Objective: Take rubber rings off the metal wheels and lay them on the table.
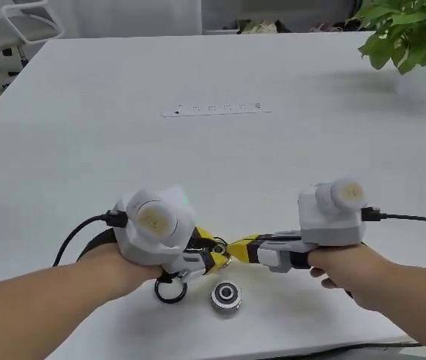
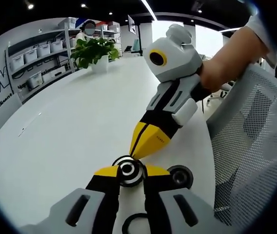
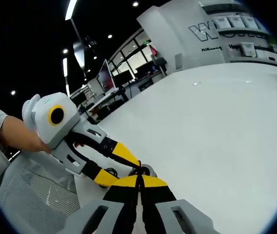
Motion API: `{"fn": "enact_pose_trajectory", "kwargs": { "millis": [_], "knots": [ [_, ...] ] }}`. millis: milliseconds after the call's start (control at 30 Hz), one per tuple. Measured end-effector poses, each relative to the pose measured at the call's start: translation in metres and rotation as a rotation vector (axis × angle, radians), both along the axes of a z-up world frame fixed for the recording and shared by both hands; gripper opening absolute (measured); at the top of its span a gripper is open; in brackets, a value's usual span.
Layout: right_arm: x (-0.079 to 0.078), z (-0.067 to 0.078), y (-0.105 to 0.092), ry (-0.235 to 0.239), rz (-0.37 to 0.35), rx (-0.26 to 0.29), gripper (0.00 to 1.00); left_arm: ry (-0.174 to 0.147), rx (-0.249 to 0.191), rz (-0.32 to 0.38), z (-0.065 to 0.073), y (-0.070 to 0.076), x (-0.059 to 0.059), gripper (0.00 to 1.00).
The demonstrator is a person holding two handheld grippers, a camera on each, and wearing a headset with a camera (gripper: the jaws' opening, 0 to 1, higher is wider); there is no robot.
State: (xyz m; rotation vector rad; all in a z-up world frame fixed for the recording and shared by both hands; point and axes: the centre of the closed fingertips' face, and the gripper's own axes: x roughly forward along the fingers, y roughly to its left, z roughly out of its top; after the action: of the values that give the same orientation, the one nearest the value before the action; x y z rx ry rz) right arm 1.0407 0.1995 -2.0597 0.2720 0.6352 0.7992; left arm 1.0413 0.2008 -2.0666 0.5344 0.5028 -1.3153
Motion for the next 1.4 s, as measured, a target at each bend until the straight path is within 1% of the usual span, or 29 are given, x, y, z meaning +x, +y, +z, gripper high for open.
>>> {"fn": "enact_pose_trajectory", "kwargs": {
  "millis": [67,267,300,333,400,467,667,867,1033,1100,1267,1400],
  "knots": [
    [0.0,0.002,0.0,0.0,-0.002,0.004,0.0,0.006,0.001,0.001,0.001,0.001,-0.001,0.16],
    [-0.002,0.007,0.001,-0.005,0.005,0.007,0.0,-0.001,-0.016,-0.005,0.011,0.007,-0.002,0.17],
    [-0.003,0.008,0.001,-0.006,0.009,0.005,0.0,-0.008,-0.021,-0.004,0.014,0.009,-0.002,0.19],
    [-0.003,0.008,0.001,-0.007,0.01,0.005,0.0,-0.01,-0.026,-0.005,0.016,0.01,-0.002,0.23],
    [-0.004,0.012,0.001,-0.009,0.01,0.009,0.0,-0.01,-0.04,-0.003,0.021,0.013,-0.003,0.25],
    [-0.003,0.016,0.0,-0.012,0.003,0.021,0.0,-0.011,-0.048,0.001,0.026,0.018,-0.004,0.25],
    [-0.002,0.025,0.003,-0.023,0.004,0.034,0.0,-0.015,-0.077,0.01,0.041,0.03,-0.007,0.29],
    [-0.005,0.032,0.011,-0.029,0.018,0.044,0.0,-0.017,-0.094,0.011,0.052,0.042,-0.013,0.36],
    [-0.007,0.039,0.017,-0.037,0.03,0.047,0.0,-0.021,-0.111,0.02,0.062,0.056,-0.017,0.41],
    [-0.006,0.042,0.018,-0.041,0.032,0.051,0.0,-0.017,-0.12,0.03,0.065,0.062,-0.018,0.43],
    [-0.008,0.044,0.025,-0.041,0.047,0.057,0.0,-0.015,-0.136,0.051,0.071,0.074,-0.021,0.46],
    [-0.009,0.043,0.031,-0.038,0.065,0.053,0.0,-0.014,-0.15,0.067,0.077,0.083,-0.024,0.51]
  ]
}}
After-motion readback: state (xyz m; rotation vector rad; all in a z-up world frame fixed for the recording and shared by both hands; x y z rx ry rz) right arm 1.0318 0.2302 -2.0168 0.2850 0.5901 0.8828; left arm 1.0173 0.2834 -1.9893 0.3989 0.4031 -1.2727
